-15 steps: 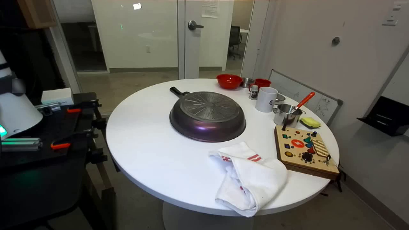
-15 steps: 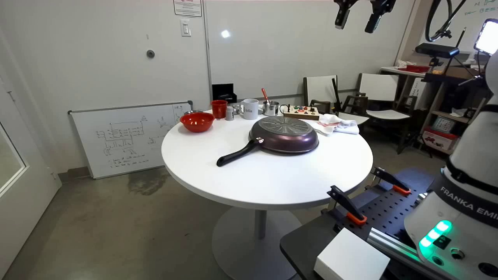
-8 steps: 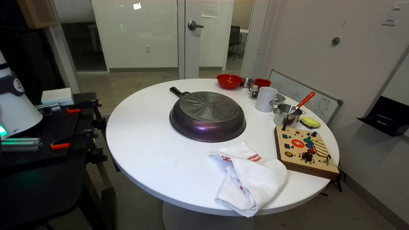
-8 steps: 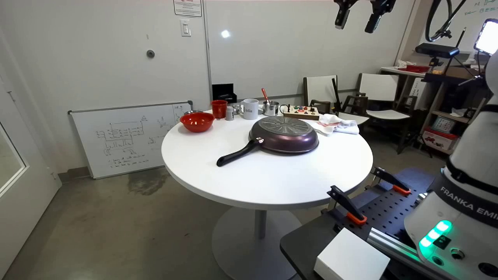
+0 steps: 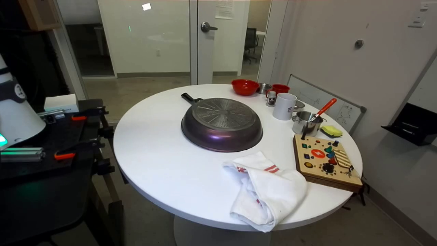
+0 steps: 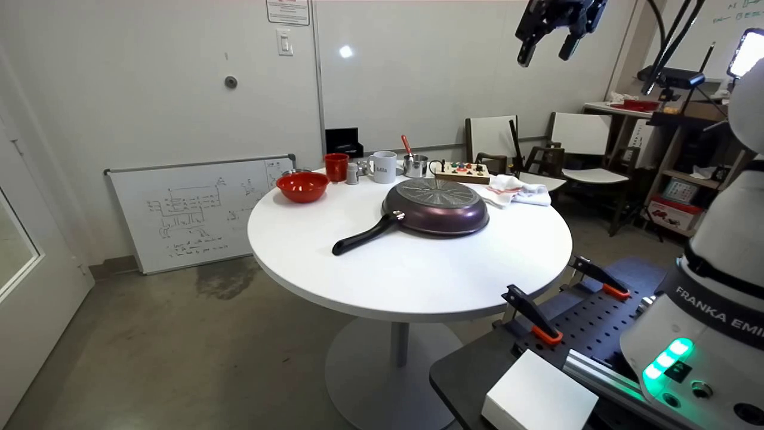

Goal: Pick the cloth and wipe the bottom of the pan

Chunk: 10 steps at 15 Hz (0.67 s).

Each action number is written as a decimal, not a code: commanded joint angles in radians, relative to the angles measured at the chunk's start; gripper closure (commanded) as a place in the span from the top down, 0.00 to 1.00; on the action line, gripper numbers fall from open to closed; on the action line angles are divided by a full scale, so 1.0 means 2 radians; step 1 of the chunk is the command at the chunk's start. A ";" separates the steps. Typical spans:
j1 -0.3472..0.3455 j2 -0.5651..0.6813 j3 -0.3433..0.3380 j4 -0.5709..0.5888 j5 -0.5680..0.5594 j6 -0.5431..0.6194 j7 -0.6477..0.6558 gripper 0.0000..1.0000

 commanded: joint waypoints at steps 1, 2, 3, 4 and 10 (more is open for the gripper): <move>-0.041 0.113 -0.035 0.009 0.001 0.125 0.011 1.00; -0.053 0.146 -0.044 0.021 0.014 0.130 0.016 1.00; -0.060 0.175 -0.051 0.028 0.020 0.144 0.018 1.00; -0.069 0.205 -0.056 0.038 0.023 0.146 0.020 1.00; -0.093 0.377 -0.072 0.092 0.025 0.257 0.037 1.00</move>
